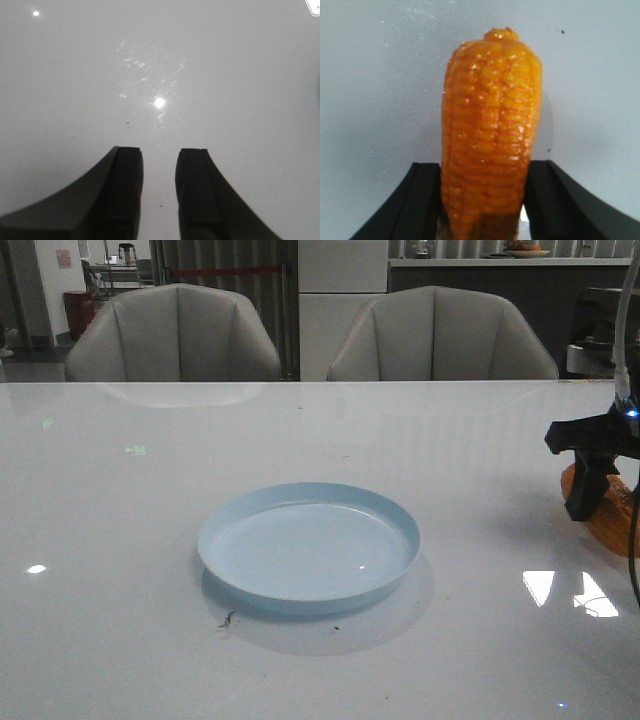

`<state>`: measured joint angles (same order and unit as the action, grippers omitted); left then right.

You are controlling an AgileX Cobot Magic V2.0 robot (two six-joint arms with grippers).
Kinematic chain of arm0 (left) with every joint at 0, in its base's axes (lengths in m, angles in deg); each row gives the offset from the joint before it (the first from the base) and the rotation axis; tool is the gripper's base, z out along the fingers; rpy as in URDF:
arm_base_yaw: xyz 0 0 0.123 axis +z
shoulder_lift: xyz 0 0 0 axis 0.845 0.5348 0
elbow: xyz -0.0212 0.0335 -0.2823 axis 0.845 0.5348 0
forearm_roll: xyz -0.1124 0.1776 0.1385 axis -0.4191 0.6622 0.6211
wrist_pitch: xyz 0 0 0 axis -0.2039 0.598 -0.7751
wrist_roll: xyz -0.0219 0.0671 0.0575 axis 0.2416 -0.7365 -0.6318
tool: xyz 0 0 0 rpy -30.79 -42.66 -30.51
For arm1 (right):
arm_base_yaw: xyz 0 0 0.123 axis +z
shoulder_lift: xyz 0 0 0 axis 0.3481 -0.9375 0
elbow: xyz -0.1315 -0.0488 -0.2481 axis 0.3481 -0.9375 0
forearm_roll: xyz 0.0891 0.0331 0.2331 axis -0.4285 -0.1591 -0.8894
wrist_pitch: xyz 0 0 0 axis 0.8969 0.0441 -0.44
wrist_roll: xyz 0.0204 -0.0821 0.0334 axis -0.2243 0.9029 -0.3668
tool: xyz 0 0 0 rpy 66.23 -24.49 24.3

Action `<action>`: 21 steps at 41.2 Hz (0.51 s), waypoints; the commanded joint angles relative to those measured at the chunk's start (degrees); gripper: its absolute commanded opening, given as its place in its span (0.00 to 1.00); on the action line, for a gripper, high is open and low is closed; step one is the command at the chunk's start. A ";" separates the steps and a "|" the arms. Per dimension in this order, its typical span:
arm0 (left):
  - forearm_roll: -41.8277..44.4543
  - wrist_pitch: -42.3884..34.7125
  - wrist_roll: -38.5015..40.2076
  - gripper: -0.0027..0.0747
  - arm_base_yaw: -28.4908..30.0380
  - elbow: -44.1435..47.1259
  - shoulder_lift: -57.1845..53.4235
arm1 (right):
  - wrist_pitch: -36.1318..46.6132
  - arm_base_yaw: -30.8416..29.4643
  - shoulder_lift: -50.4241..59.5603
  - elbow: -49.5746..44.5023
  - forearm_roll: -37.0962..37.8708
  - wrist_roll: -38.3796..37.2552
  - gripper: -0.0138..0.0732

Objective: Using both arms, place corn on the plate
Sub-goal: 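Close the right gripper on the corn cob and lift it, then carry the corn cob with the right gripper over the plate and lower it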

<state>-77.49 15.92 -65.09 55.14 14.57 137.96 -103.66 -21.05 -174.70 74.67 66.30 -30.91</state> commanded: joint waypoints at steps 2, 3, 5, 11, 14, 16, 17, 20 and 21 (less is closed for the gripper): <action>-0.33 -3.81 0.61 0.37 0.00 -1.54 -0.58 | 2.80 -0.34 2.73 1.82 0.32 1.53 0.28; -0.33 -3.81 0.61 0.37 0.00 -1.54 -0.58 | 2.80 -0.34 2.73 1.98 0.32 1.85 0.28; -0.33 -3.81 0.61 0.37 0.00 -1.54 -0.58 | 2.34 -0.05 2.73 2.81 0.32 3.39 0.28; -0.33 -3.81 0.61 0.37 0.00 -1.54 -0.58 | -0.41 2.06 2.73 7.79 0.32 9.32 0.28; -0.33 -3.81 0.61 0.37 0.00 -1.54 -0.58 | -2.59 3.91 2.73 10.71 0.32 11.25 0.28; -0.33 -3.81 0.61 0.37 0.00 -1.54 -0.58 | -4.13 5.47 2.73 13.13 0.32 12.26 0.28; -0.33 -3.81 0.61 0.37 0.00 -1.54 -0.58 | -5.19 6.19 2.73 14.47 0.32 12.52 0.28; -0.33 -3.81 0.61 0.37 0.00 -1.54 -0.58 | -7.75 8.88 2.73 17.63 0.32 13.34 0.28; -0.33 -3.81 0.61 0.37 0.00 -1.54 -0.58 | -8.43 9.75 2.73 18.18 0.32 13.53 0.28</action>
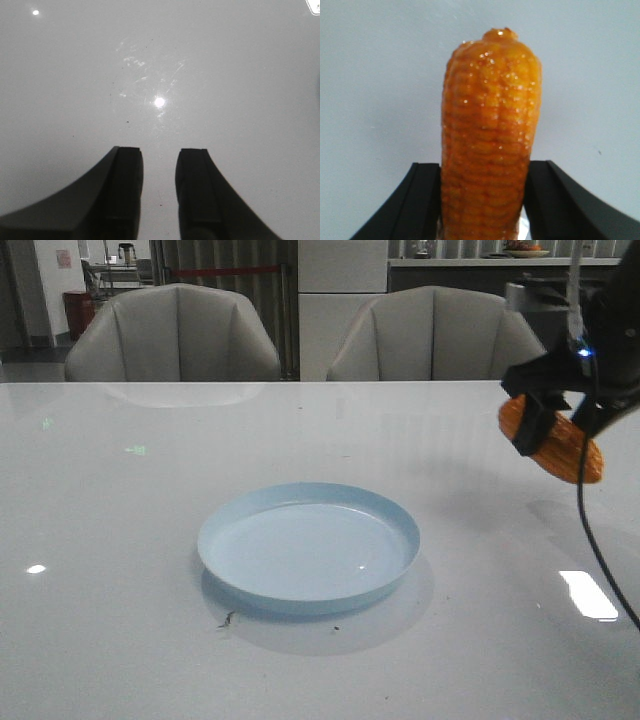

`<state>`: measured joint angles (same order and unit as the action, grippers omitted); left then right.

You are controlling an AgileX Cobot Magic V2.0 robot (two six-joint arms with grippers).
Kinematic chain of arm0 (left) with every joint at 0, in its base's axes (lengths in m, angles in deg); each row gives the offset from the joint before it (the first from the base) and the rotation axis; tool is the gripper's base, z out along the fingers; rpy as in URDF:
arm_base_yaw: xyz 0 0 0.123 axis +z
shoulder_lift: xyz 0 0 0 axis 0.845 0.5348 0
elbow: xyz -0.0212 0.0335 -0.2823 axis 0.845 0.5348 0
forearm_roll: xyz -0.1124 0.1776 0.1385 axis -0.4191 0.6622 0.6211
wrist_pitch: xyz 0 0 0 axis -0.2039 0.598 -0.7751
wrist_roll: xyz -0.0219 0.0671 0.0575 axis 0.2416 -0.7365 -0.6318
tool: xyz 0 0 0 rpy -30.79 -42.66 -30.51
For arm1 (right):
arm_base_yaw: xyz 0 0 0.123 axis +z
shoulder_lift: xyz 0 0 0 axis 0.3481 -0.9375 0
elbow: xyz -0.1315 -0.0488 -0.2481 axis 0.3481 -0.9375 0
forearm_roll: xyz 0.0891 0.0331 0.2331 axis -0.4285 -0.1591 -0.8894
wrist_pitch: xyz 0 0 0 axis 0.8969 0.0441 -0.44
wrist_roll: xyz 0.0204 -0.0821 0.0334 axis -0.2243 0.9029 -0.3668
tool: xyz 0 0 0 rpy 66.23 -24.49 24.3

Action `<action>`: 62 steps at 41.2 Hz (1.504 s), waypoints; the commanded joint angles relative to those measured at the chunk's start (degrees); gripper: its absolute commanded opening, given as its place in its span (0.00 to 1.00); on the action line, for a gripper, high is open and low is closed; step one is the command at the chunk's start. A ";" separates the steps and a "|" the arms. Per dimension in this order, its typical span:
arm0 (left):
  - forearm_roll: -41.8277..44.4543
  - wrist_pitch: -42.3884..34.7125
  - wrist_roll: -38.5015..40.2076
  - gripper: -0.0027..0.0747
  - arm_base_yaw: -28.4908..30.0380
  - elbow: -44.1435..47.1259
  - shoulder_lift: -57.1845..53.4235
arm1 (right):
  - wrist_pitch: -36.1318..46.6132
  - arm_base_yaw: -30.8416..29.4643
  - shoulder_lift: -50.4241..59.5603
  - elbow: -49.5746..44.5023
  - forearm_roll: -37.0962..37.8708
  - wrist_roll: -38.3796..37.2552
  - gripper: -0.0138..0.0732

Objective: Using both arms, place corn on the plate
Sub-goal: 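Carry the corn cob with the right gripper over the plate and lower it, then open the right gripper and lift it away from the corn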

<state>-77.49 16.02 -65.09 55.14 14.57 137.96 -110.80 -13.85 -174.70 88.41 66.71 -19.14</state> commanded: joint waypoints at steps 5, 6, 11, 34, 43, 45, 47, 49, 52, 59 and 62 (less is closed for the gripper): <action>-0.33 -3.92 0.61 0.37 0.00 -1.54 -0.58 | -4.75 7.78 2.73 7.71 -0.09 3.52 0.28; -0.33 -3.92 0.61 0.37 0.00 -1.54 -0.58 | -5.24 8.76 2.73 8.07 -0.09 3.97 0.28; -0.67 -3.92 0.61 0.37 0.00 -1.54 -0.58 | -7.18 14.63 2.48 8.08 -0.14 7.34 0.28; -0.70 -3.29 0.61 0.37 0.00 -1.54 -0.58 | -7.96 26.31 -4.98 8.03 -2.00 8.11 0.44; -0.70 -1.71 0.61 0.37 0.00 -1.54 -0.58 | -5.81 26.31 -6.05 8.03 -3.05 7.48 0.69; -0.70 -1.57 0.61 0.37 0.00 -1.54 -0.58 | -5.54 26.31 -6.19 8.03 -3.05 7.48 0.70; -0.70 -1.46 0.61 0.37 0.00 -1.54 -0.58 | -5.54 26.31 -6.26 8.03 -3.10 7.48 0.71; -0.70 -1.46 0.61 0.37 0.00 -1.54 -0.58 | -5.60 26.31 -6.26 8.03 -3.10 7.48 0.71; -0.70 -1.46 0.61 0.37 0.00 -1.54 -0.58 | -5.41 26.31 -6.26 8.03 -3.10 7.48 0.71; -0.70 -1.46 0.61 0.37 0.00 -1.54 -0.58 | -4.54 26.31 -6.26 8.03 -3.10 7.48 0.85; -0.70 -1.46 0.61 0.37 0.00 -1.54 -0.58 | -3.86 26.31 -6.14 8.03 -3.10 7.48 0.87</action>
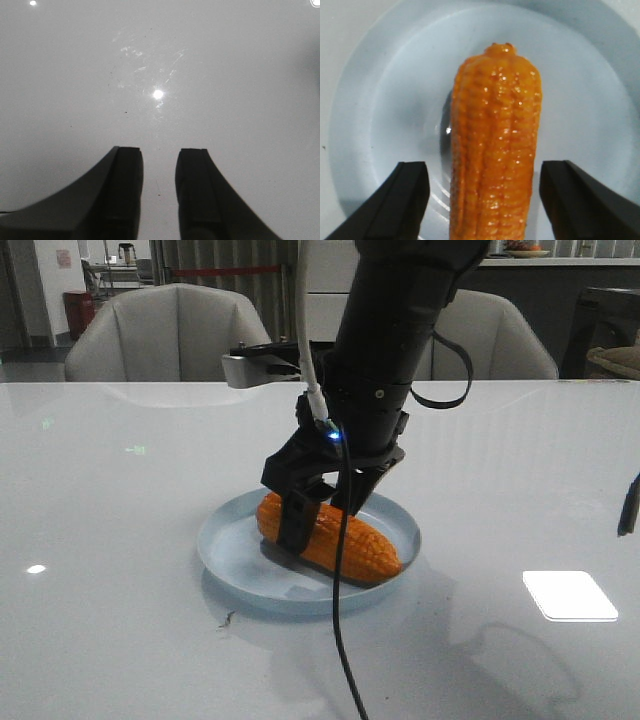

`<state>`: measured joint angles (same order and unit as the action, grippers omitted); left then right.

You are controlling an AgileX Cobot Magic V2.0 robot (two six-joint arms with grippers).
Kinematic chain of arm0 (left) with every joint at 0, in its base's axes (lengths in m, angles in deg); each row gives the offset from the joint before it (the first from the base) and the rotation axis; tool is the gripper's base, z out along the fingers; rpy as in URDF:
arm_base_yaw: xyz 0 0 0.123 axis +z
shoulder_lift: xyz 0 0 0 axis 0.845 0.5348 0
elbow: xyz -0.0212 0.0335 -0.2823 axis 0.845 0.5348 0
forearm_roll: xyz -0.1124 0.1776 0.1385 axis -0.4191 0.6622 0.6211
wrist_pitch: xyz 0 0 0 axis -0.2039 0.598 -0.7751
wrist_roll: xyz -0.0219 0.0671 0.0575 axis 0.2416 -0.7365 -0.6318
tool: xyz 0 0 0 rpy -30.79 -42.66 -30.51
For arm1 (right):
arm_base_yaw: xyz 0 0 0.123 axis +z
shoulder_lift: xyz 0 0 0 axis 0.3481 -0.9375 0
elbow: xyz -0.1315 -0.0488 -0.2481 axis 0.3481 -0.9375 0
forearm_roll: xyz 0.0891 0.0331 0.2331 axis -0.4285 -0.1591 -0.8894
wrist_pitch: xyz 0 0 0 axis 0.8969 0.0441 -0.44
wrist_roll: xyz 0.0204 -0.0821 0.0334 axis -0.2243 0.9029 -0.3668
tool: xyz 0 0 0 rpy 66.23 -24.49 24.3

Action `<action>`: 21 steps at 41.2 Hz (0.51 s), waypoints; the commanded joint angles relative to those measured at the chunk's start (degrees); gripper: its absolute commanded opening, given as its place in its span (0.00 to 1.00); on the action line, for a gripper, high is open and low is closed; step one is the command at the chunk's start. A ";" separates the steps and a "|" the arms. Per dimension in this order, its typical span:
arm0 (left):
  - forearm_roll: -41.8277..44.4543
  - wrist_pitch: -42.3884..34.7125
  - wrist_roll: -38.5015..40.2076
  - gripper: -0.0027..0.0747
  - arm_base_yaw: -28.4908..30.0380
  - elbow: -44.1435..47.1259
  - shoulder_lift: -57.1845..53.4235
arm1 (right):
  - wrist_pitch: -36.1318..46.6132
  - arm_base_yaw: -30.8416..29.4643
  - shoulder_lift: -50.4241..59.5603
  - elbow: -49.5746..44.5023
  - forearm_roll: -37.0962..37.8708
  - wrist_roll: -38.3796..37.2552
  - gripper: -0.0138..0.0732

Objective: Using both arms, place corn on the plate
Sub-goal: 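Open the right gripper and lift it away from the corn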

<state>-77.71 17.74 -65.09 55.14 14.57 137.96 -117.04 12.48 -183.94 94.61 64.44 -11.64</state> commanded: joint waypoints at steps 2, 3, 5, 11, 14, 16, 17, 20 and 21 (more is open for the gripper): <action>-0.48 -3.18 0.61 0.37 0.00 -1.54 -0.58 | 2.48 -0.02 3.15 2.28 -0.77 -0.02 0.87; -0.48 -3.18 0.61 0.37 0.00 -1.54 -0.58 | 2.13 -0.02 3.15 2.69 -0.71 -0.02 0.87; -0.48 -3.18 0.61 0.37 0.00 -1.54 -0.58 | 0.85 -0.02 3.29 3.87 0.14 -0.02 0.86; -0.48 -3.18 0.61 0.37 0.00 -1.54 -0.58 | -5.28 -0.07 4.25 10.76 4.62 -0.02 0.86; -0.48 -3.18 0.61 0.37 0.00 -1.54 -0.58 | -10.55 -0.44 4.95 15.23 6.45 -0.02 0.86; -0.48 -3.18 0.61 0.37 0.00 -1.54 -0.58 | -13.58 -0.96 5.29 18.42 6.46 -0.26 0.86; -0.48 -3.18 0.61 0.37 0.00 -1.54 -0.58 | -15.32 -1.30 5.64 20.18 6.46 -0.73 0.86; -0.48 -3.18 0.61 0.37 0.00 -1.54 -0.58 | -18.59 -2.48 6.07 23.41 6.37 -3.37 0.86; -0.48 -3.18 0.61 0.37 0.00 -1.54 -0.58 | -20.17 -3.15 6.44 24.85 6.37 -4.74 0.86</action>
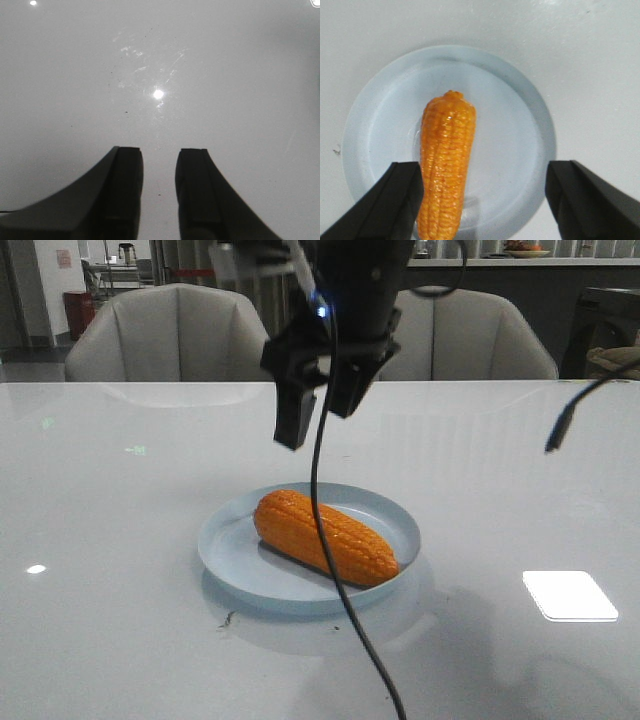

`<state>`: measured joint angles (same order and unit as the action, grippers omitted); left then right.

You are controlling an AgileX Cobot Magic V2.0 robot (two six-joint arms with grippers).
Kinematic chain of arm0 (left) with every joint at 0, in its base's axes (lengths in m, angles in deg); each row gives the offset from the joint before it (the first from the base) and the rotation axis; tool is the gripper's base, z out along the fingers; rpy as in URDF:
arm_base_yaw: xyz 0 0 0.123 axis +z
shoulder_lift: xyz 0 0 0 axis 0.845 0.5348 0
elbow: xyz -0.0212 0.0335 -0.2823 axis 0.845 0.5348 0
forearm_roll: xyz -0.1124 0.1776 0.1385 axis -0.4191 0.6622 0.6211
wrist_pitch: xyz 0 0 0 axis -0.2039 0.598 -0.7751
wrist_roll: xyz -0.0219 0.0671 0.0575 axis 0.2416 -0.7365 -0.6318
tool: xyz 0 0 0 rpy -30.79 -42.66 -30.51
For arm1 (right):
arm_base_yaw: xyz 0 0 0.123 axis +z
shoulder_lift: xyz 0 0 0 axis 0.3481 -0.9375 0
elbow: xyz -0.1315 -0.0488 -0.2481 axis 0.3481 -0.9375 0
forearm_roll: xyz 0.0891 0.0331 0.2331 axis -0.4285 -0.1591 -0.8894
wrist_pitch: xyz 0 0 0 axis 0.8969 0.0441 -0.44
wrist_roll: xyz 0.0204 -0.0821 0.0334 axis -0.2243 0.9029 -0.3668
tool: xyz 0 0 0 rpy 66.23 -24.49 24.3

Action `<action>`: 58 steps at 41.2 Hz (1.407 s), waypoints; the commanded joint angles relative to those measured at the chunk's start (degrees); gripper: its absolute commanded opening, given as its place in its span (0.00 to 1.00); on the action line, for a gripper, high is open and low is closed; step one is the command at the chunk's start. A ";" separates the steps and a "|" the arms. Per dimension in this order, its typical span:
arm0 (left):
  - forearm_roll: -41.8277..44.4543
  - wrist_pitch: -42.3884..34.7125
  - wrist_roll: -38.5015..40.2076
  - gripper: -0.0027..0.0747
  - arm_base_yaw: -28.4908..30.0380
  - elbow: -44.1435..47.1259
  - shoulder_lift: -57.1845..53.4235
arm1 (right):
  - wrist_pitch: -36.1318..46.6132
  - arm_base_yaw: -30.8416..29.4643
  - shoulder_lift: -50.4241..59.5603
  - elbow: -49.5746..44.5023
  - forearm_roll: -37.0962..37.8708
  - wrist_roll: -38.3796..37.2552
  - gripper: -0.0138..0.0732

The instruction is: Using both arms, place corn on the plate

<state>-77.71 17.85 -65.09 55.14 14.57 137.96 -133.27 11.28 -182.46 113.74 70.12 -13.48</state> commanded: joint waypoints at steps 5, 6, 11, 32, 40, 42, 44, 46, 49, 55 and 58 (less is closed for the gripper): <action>-0.48 -3.29 0.61 0.37 0.00 -1.54 -0.58 | -8.85 -5.80 7.10 8.86 0.40 -8.58 0.86; -0.48 -3.29 0.61 0.37 0.00 -1.54 -0.58 | -9.31 -7.02 7.98 8.86 0.07 -9.76 0.86; -0.48 -3.29 0.61 0.37 0.00 -1.54 -0.58 | -10.71 -13.60 12.45 8.51 -5.55 -11.45 0.86; -0.48 -3.29 0.61 0.37 0.00 -1.54 -0.58 | 5.96 -37.36 46.54 -30.16 -15.35 -5.27 0.86; -0.48 -3.29 0.61 0.37 0.00 -1.54 -0.58 | 12.88 -38.99 61.45 -49.62 -15.51 -5.26 0.86; -0.48 -3.29 0.61 0.37 0.00 -1.54 -0.58 | 14.32 -38.99 64.83 -53.33 -15.51 -5.26 0.86; -0.48 -3.29 0.61 0.37 0.00 -1.54 -0.58 | 15.48 -38.99 67.87 -57.89 -15.51 -5.26 0.86; -0.48 -3.40 0.61 0.37 0.00 -1.54 -0.58 | 16.81 -38.99 70.54 -60.95 -15.51 -5.26 0.86; -0.48 -3.65 0.61 0.37 0.00 -1.54 -0.58 | 18.73 -38.99 74.85 -65.49 -15.51 -5.26 0.86; -0.48 -3.65 0.61 0.37 0.00 -1.54 -0.58 | 20.37 -38.99 79.83 -69.39 -15.51 -5.26 0.86; -0.48 -3.65 0.61 0.37 0.00 -1.54 -0.58 | 19.95 -38.99 80.34 -69.46 -15.51 -5.26 0.86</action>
<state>-77.71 17.85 -65.09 55.14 14.57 137.96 -117.71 -27.38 -102.92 43.02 56.12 -19.29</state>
